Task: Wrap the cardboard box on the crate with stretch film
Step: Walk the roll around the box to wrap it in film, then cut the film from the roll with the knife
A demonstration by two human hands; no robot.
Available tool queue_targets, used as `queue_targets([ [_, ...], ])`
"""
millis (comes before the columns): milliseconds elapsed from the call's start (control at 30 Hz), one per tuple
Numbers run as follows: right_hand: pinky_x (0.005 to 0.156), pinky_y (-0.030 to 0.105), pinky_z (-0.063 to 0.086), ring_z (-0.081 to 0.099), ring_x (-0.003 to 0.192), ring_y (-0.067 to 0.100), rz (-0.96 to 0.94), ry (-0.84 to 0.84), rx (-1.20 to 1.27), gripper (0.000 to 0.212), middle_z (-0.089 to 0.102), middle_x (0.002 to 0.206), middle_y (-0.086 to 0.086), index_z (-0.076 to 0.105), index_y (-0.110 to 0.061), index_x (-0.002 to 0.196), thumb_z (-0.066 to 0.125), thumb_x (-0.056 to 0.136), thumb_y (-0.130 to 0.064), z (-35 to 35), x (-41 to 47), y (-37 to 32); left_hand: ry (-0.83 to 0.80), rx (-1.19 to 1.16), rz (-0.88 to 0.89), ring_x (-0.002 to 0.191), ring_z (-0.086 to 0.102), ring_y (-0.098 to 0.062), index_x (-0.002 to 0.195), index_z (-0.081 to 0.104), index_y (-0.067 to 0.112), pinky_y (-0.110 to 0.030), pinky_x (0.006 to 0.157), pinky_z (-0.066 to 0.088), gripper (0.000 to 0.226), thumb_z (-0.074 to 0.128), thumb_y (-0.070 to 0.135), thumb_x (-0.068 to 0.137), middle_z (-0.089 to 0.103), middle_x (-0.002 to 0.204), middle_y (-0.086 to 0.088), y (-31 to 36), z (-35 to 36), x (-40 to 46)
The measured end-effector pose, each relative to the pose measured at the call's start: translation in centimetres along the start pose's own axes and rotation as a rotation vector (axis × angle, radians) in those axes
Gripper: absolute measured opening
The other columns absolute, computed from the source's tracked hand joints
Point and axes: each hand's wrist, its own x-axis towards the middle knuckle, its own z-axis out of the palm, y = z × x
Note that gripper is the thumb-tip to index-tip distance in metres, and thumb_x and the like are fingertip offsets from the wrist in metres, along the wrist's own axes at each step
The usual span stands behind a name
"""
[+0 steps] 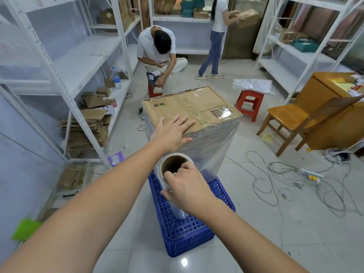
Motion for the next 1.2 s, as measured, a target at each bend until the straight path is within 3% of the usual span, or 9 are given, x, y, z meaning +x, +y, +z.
queue_targets([
  [233, 0.083, 0.035, 0.038, 0.038, 0.068, 0.018, 0.019, 0.088, 0.146, 0.026, 0.042, 0.062, -0.007, 0.040, -0.020, 0.072, 0.054, 0.084, -0.038, -0.3, -0.2, 1.2, 0.002, -0.212, -0.012, 0.157, 0.015, -0.017, 0.157, 0.035, 0.039, -0.051, 0.127, 0.008, 0.073, 0.057, 0.067, 0.093, 0.025, 0.169, 0.008, -0.3, -1.2, -0.3],
  [433, 0.087, 0.035, 0.040, 0.044, 0.080, 0.021, 0.021, 0.139, 0.224, 0.023, 0.052, 0.076, -0.002, 0.059, -0.013, 0.088, 0.057, 0.080, -0.035, 0.0, -0.5, 3.2, 0.041, -0.376, -0.130, 0.143, 0.042, -0.020, 0.135, 0.065, 0.033, -0.051, 0.119, 0.031, 0.052, 0.055, 0.065, 0.095, 0.049, 0.155, 0.003, 0.3, -3.0, -2.9],
  [533, 0.097, 0.038, 0.039, 0.046, 0.083, 0.024, -0.038, 0.218, 0.246, 0.025, 0.056, 0.081, 0.003, 0.064, -0.010, 0.096, 0.060, 0.079, -0.028, 0.5, -0.7, 3.8, 0.031, -0.402, -0.189, 0.141, 0.046, -0.018, 0.137, 0.063, 0.032, -0.046, 0.116, 0.034, 0.053, 0.051, 0.066, 0.097, 0.056, 0.147, 0.010, 1.8, -3.3, -4.6],
  [633, 0.105, 0.038, 0.034, 0.048, 0.093, 0.028, -0.123, 0.247, 0.226, 0.037, 0.060, 0.099, 0.007, 0.066, -0.010, 0.113, 0.057, 0.082, -0.026, 0.6, -1.2, 4.0, 0.023, -0.408, -0.269, 0.144, 0.041, -0.017, 0.147, 0.053, 0.033, -0.042, 0.119, 0.029, 0.059, 0.049, 0.065, 0.098, 0.049, 0.154, 0.007, 3.6, -3.3, -5.6],
  [767, 0.112, 0.042, 0.028, 0.047, 0.113, 0.029, -0.248, 0.191, 0.214, 0.051, 0.055, 0.122, 0.008, 0.055, -0.010, 0.135, 0.053, 0.086, -0.026, 0.8, -3.2, 4.1, 0.002, -0.396, -0.376, 0.149, 0.034, -0.018, 0.151, 0.044, 0.039, -0.050, 0.123, 0.024, 0.066, 0.056, 0.068, 0.093, 0.038, 0.162, 0.007, 5.3, -2.9, -6.5],
  [900, 0.119, 0.050, 0.021, 0.027, 0.145, 0.030, -0.291, 0.201, 0.296, 0.062, 0.042, 0.148, 0.013, 0.044, -0.006, 0.144, 0.059, 0.086, -0.021, 1.6, -6.4, 6.3, 0.051, -0.345, -0.506, 0.148, 0.036, -0.016, 0.148, 0.045, 0.045, -0.053, 0.123, 0.022, 0.051, 0.056, 0.053, 0.099, 0.037, 0.162, 0.009, 6.8, -2.6, -6.5],
  [1033, 0.120, 0.045, 0.022, 0.022, 0.148, 0.029, -0.334, 0.256, 0.468, 0.061, 0.034, 0.155, 0.015, 0.045, -0.005, 0.145, 0.061, 0.087, -0.012, 2.9, -9.6, 9.7, 0.144, -0.345, -0.640, 0.148, 0.035, -0.017, 0.144, 0.052, 0.043, -0.050, 0.120, 0.026, 0.039, 0.047, 0.039, 0.106, 0.040, 0.161, 0.009, 8.5, -1.8, -5.7],
  [1133, 0.116, 0.041, 0.032, 0.032, 0.144, 0.026, -0.312, 0.159, 0.542, 0.053, 0.041, 0.151, 0.012, 0.051, -0.007, 0.140, 0.062, 0.088, -0.012, 6.2, -12.5, 12.8, 0.194, -0.310, -0.676, 0.148, 0.037, -0.018, 0.143, 0.054, 0.039, -0.043, 0.118, 0.031, 0.038, 0.042, 0.037, 0.108, 0.042, 0.160, 0.007, 9.4, -1.4, -5.7],
  [1200, 0.112, 0.038, 0.037, 0.033, 0.142, 0.021, -0.220, -0.018, 0.552, 0.053, 0.038, 0.152, 0.006, 0.050, -0.012, 0.142, 0.059, 0.090, -0.016, 8.8, -14.2, 14.8, 0.190, -0.302, -0.686, 0.149, 0.035, -0.018, 0.145, 0.053, 0.038, -0.041, 0.118, 0.028, 0.039, 0.040, 0.038, 0.109, 0.041, 0.161, 0.007, 9.8, -1.4, -5.8],
])
